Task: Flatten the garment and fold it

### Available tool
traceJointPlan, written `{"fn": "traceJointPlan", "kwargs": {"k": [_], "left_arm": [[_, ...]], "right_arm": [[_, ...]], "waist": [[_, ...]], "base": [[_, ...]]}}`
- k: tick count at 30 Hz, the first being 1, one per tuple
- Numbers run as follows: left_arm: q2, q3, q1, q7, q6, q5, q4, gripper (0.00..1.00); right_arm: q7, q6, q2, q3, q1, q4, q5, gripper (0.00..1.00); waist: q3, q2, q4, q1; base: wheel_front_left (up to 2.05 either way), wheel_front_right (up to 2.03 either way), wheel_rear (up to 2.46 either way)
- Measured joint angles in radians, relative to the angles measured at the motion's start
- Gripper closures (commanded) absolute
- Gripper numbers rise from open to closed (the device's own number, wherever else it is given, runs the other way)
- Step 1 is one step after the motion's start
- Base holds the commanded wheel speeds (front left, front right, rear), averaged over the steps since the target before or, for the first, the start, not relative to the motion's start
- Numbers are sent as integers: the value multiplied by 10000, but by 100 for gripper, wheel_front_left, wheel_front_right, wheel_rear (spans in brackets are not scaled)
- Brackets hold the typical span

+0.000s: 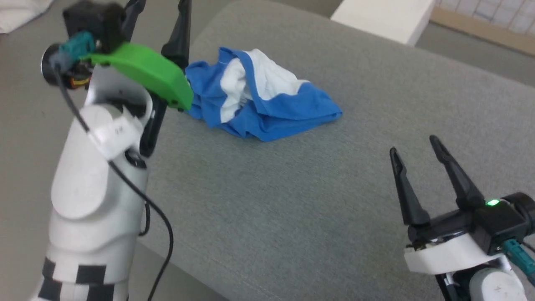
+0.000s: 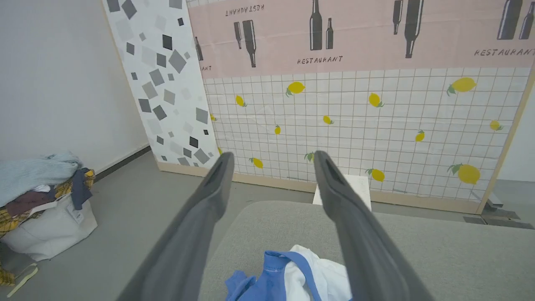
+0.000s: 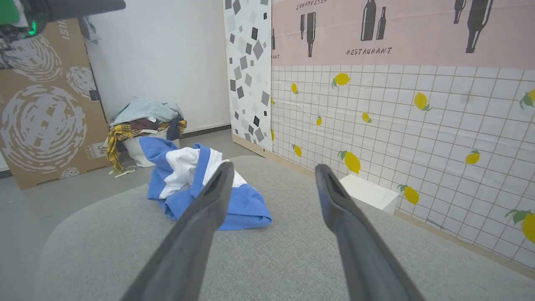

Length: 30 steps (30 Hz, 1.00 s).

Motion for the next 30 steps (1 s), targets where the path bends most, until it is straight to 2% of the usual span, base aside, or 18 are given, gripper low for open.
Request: {"fn": "traceJointPlan", "kwargs": {"k": [3,9,16,25,30], "left_arm": [[58,-81,-553,456,-132,-107,654,0],[23,-48,-1309,1220,-48,-362,2000,0],[372,-186,-1757,2729,-96,-476,3150,0],[715,-211,-1853,5106,706,-506,3664,0],[903,-180,-1728,5728,1039,-500,3488,0]], "right_arm": [[169,-2,-205,33,-159,-320,36,0],[428,-2,-660,6,-441,-782,142,0],[546,-2,-888,-10,-702,-1064,355,0],[543,-2,-1012,-21,-977,-1135,523,0],[506,-2,-1032,-44,-1133,-1147,585,0]], "waist": [[474,0,-223,0],[1384,0,-706,1],[2269,0,-1389,1],[3161,0,-2232,1],[3548,0,-2578,1]], "base": [[0,0,0],[0,0,0],[0,0,0],[0,0,0],[0,0,0]]}}
